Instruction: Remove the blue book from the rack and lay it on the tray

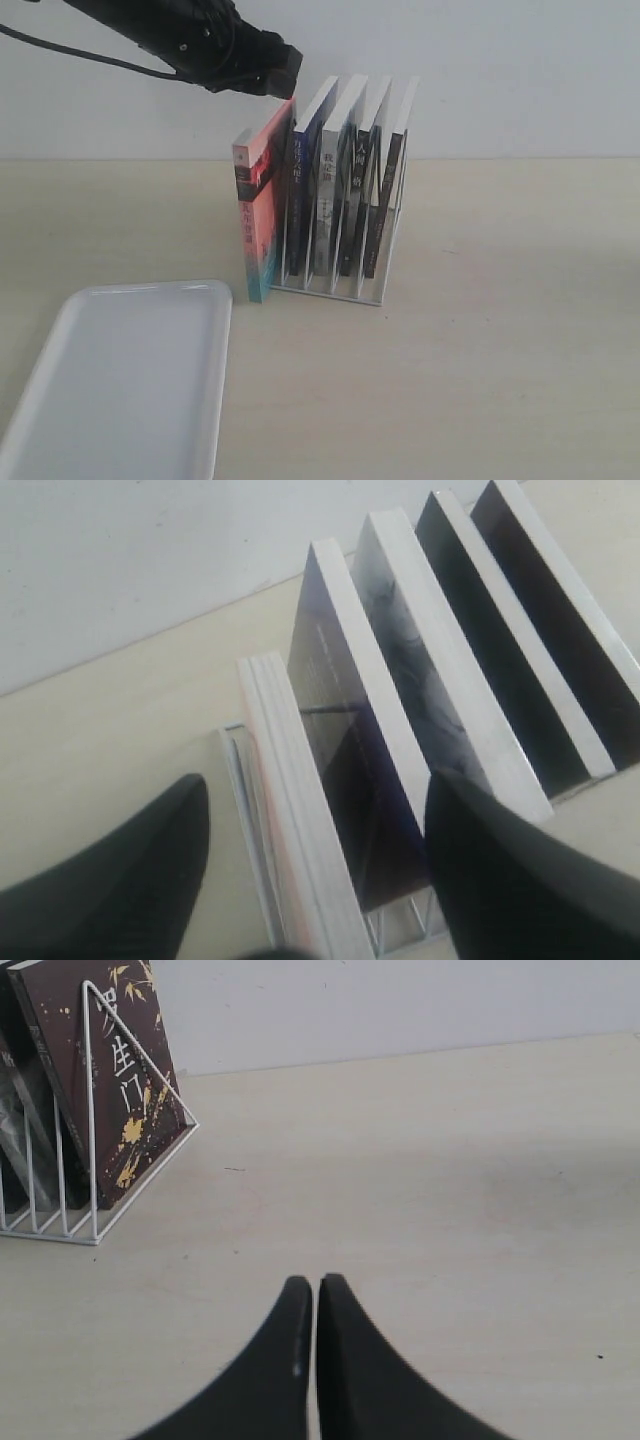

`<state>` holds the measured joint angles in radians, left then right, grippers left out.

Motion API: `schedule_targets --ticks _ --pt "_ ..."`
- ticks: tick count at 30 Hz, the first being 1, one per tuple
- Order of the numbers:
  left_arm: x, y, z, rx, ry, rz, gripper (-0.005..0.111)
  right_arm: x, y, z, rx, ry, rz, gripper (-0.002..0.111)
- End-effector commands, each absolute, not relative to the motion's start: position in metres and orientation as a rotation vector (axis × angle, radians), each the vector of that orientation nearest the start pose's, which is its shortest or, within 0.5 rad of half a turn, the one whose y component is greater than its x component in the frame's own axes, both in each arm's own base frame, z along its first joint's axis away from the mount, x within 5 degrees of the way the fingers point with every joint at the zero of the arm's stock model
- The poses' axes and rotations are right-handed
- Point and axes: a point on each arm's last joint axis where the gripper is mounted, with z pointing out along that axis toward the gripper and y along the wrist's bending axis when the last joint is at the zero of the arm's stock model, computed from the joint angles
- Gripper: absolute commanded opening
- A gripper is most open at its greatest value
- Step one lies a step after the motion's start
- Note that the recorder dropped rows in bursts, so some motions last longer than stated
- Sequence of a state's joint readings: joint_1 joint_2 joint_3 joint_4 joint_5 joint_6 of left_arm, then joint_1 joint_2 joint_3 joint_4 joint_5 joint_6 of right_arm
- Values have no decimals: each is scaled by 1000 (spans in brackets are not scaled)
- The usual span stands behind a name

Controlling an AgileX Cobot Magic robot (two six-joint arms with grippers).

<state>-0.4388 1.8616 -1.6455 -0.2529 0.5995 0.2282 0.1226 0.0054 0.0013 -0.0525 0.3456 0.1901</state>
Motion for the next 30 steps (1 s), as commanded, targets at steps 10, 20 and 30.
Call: schedule_targets --ticks 10,20,30 --pt "358 -186 391 699 2326 -370 60 54 5 183 21 1819 161 1" --pt "356 -225 363 860 2356 -401 60 54 5 183 21 1819 161 1" --pt "348 -247 370 901 2318 -471 60 54 5 183 21 1819 161 1"
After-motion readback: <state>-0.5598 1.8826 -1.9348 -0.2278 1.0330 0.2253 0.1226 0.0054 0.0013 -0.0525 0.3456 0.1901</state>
